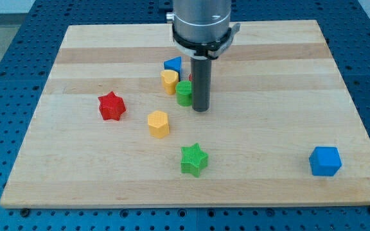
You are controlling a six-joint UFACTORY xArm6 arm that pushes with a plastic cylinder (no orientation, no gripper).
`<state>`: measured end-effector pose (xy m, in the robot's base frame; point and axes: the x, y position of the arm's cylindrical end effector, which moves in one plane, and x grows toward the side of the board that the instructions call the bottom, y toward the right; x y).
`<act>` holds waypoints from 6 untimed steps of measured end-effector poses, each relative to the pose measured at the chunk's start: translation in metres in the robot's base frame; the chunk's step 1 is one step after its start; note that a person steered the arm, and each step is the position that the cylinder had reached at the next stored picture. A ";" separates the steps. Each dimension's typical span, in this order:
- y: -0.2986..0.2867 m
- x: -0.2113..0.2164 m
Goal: Move the red circle into the right side of the yellow heart
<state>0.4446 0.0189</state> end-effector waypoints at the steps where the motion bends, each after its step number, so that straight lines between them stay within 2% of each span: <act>1: 0.026 -0.008; 3: 0.025 -0.049; 5: 0.001 -0.061; 6: 0.023 -0.061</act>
